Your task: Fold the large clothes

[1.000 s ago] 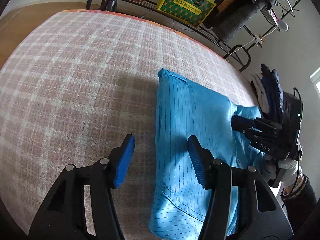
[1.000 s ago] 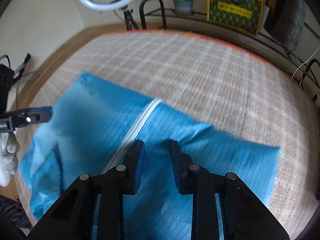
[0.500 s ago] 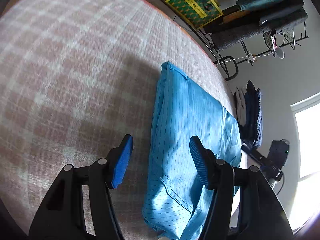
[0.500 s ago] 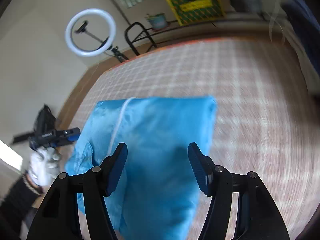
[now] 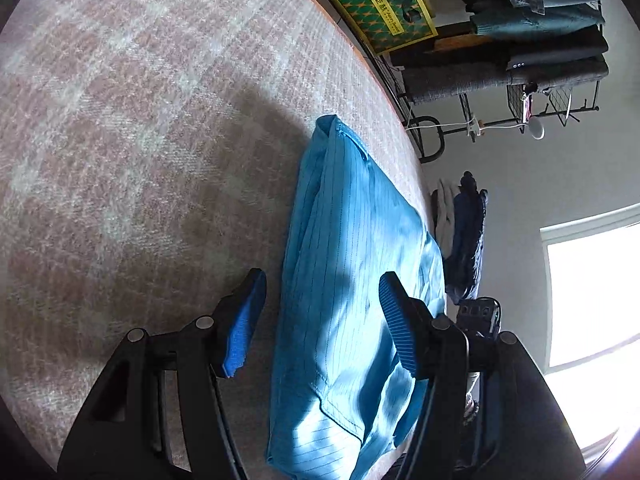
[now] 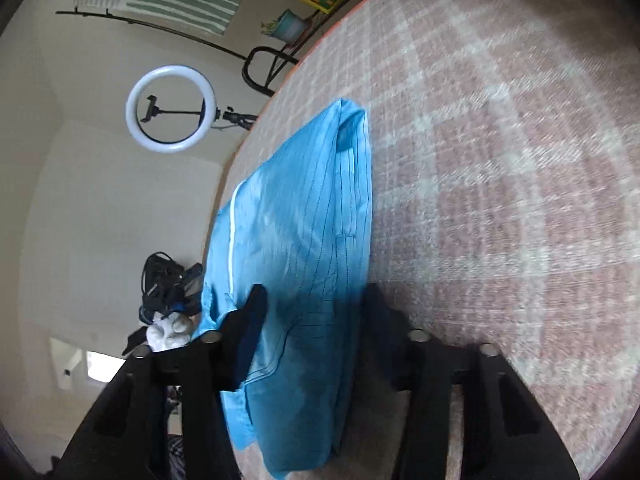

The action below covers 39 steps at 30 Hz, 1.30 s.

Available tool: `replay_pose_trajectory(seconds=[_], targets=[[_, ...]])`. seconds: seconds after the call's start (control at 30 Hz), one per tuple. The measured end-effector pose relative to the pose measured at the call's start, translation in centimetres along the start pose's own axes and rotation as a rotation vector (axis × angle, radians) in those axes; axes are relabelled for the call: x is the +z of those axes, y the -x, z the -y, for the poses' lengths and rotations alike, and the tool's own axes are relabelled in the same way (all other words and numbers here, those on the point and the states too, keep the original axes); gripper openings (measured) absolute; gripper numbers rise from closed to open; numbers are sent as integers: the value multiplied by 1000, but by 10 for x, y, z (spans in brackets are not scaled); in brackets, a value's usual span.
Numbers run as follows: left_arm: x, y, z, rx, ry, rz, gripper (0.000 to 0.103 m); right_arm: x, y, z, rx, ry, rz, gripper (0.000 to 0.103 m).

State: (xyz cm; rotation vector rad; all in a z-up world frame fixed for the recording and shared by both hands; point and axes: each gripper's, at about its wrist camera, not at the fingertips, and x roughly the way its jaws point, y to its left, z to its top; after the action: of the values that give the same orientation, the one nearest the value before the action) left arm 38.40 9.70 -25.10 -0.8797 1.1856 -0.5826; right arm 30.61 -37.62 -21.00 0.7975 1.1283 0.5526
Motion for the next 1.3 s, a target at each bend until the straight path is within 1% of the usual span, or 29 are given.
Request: replay_pose_trajectory(seconds=[0.03, 0.2, 0.33, 0.37, 0.4, 0.43, 0.47, 0.53, 0.57, 0.6, 0.7, 0.77, 0.83, 0.9, 1.0, 1.1, 1.2, 1.3], targets=[[0, -3, 0, -12, 3, -7, 60, 0, -4, -1, 3, 9, -7, 32], [1, -16, 11, -18, -25, -18, 59, 1, -10, 0, 84, -22, -8, 31], [4, -27, 21, -13, -36, -21, 59, 4, -20, -3, 107, -24, -17, 25], [4, -30, 24, 2, -45, -16, 55, 5, -23, -4, 113, -28, -19, 25], [3, -30, 26, 24, -55, -11, 47, 6, -27, -6, 116, -29, -24, 24], [3, -32, 28, 69, -70, -5, 39, 6, -30, -7, 117, -27, -26, 21], [2, -32, 29, 97, -76, -1, 27, 5, -31, -9, 109, -24, -25, 15], [-4, -32, 35, 135, -102, 25, 20, 5, -31, -12, 61, -11, -21, 12], [-8, -32, 41, 166, -133, 38, 13, 3, -28, -18, 32, 12, -14, 11], [-14, -32, 51, 208, -177, 54, 10, 3, -27, -23, 5, 37, -10, 9], [-31, -32, 84, 323, -326, 95, 7, -2, -23, -50, -108, 158, 0, 7], [-45, -28, 102, 364, -390, 124, 6, -7, -19, -68, -176, 228, 8, 5], [-57, -25, 118, 401, -444, 145, 6, -10, -15, -80, -217, 270, 17, 5], [-70, -21, 132, 423, -488, 163, 5, -16, -8, -93, -249, 312, 27, 5], [-88, -14, 154, 421, -526, 186, 5, -26, 7, -112, -292, 383, 49, 4], [-109, -7, 180, 416, -574, 220, 4, -35, 28, -128, -303, 424, 82, 4], [-129, 0, 209, 409, -643, 258, 4, -44, 53, -137, -296, 435, 118, 4], [-146, -1, 237, 388, -696, 281, 4, -52, 73, -146, -310, 448, 152, 4]])
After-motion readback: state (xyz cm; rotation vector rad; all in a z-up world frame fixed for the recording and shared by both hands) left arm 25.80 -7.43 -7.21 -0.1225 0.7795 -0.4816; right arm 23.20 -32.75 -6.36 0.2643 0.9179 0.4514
